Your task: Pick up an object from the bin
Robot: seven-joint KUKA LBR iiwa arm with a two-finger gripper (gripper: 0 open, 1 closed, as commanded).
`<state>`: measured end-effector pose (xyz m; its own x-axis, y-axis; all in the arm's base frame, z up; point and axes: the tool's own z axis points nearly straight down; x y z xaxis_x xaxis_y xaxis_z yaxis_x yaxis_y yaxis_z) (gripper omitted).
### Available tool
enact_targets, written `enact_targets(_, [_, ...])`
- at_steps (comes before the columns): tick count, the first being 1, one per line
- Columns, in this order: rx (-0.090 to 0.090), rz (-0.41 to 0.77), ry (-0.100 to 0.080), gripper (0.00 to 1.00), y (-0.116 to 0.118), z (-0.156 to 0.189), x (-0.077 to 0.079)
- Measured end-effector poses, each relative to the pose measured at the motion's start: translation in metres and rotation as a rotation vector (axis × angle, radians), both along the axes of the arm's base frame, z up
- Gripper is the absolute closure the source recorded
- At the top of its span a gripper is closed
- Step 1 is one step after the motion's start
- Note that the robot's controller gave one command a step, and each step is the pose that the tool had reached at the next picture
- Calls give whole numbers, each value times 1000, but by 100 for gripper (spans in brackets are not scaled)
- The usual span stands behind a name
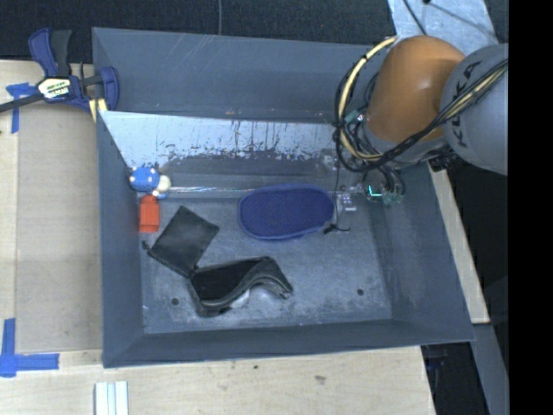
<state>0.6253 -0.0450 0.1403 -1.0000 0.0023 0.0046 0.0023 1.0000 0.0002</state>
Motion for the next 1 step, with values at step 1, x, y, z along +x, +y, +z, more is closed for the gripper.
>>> enact_targets(1, [0, -88, -1, 0, 5, -68, 1])
